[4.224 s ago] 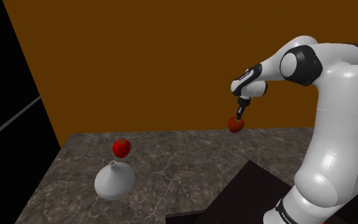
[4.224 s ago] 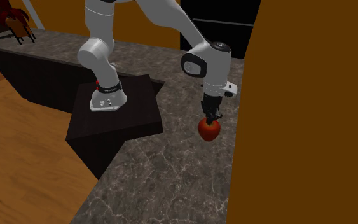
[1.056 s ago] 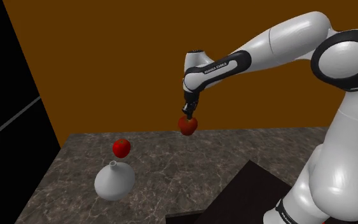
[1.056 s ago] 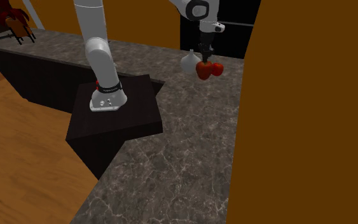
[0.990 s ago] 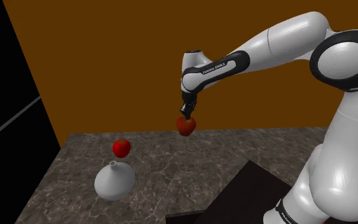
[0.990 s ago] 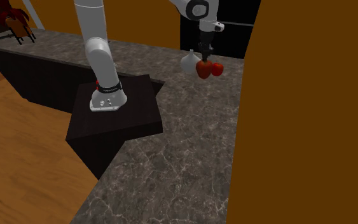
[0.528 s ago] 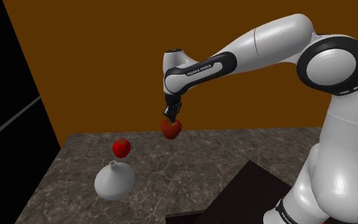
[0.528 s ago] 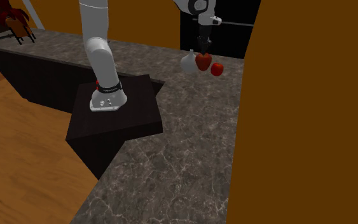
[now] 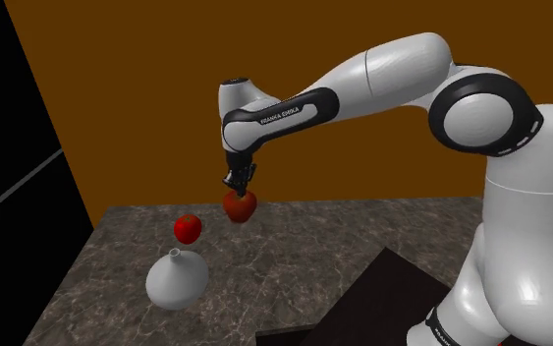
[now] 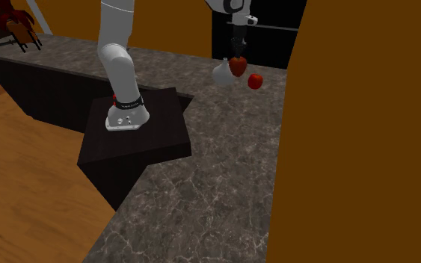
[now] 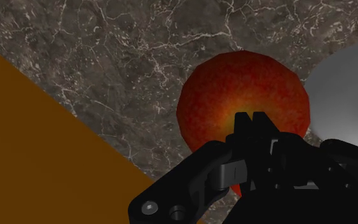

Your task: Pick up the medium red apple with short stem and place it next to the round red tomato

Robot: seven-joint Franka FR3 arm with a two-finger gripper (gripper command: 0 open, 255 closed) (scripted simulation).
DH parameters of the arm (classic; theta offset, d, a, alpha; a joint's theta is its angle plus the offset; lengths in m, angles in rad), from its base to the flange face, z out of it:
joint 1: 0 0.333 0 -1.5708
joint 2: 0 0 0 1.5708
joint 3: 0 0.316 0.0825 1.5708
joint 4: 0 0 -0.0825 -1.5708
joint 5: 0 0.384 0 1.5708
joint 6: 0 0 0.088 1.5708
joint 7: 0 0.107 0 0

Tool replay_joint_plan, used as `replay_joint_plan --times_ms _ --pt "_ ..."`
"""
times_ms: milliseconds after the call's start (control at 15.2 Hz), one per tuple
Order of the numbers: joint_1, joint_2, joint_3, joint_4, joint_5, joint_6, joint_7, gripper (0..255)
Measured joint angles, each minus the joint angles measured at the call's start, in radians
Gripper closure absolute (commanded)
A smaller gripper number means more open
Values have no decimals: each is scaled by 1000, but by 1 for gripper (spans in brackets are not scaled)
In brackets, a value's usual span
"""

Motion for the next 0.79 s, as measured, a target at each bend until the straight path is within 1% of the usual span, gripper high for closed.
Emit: replay_joint_plan --times_ms 792 --pt "2 78 1 -49 -2 126 14 255"
